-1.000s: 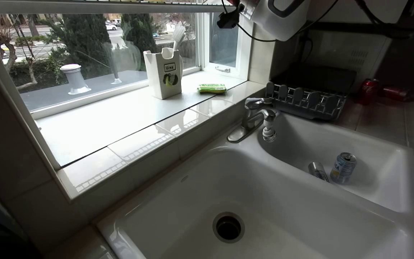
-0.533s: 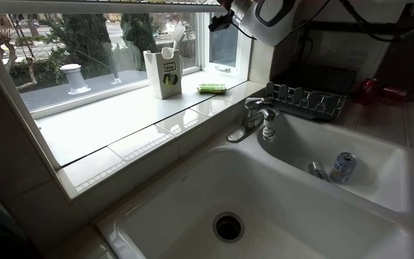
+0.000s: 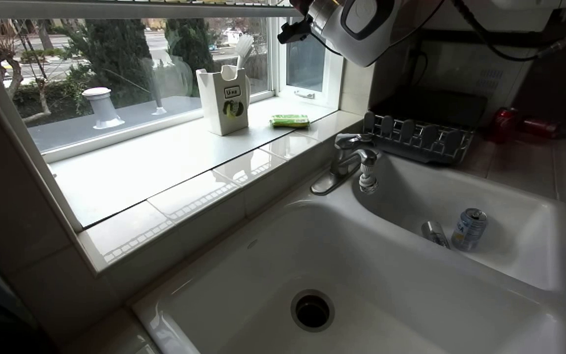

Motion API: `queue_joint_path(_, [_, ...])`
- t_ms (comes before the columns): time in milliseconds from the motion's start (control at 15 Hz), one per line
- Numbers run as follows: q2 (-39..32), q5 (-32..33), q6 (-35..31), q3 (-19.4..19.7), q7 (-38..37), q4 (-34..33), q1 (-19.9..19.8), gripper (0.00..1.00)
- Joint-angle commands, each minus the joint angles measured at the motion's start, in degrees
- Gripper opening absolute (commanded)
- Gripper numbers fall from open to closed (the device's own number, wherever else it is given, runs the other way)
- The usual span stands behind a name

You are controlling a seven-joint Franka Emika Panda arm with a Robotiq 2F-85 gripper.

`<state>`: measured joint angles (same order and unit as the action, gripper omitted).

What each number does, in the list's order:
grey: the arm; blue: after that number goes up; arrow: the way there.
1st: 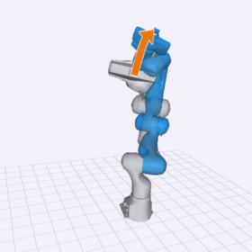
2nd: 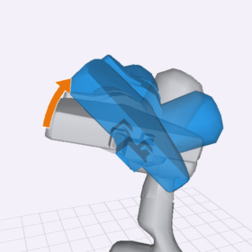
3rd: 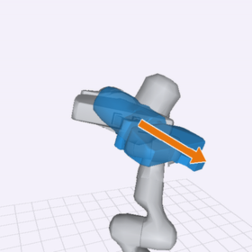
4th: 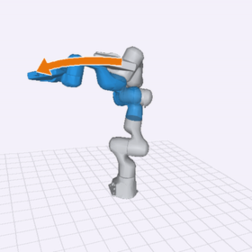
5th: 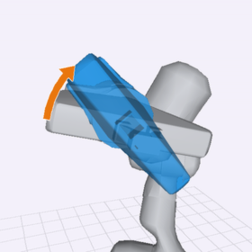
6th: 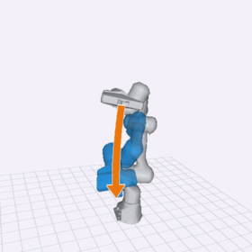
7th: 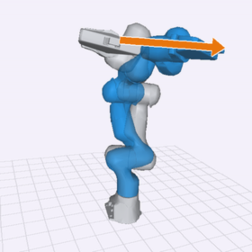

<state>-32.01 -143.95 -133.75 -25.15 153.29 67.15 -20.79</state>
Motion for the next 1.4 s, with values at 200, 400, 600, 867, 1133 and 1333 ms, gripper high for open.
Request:
queue_joint_path(200, [-3.3, 0.0, -0.4, -4.3, 0.4, -1.9, -2.6, 0.38])
queue_joint_path(400, [-3.9, 0.0, 1.3, -4.4, 1.2, -2.2, -2.4, 0.38])
queue_joint_path(600, [-4.3, 0.0, 1.5, -4.5, 1.1, -2.0, -2.3, 0.38])
queue_joint_path(867, [-5.2, 0.0, 2.4, -5.2, 2.5, -2.7, -2.7, 0.38])
queue_joint_path(1133, [-6.4, 0.0, 2.6, -5.5, 2.9, -3.6, -2.3, 0.38])
queue_joint_path(1333, [-6.8, 0.0, 2.9, -5.6, 3.0, -3.7, -2.3, 0.38])
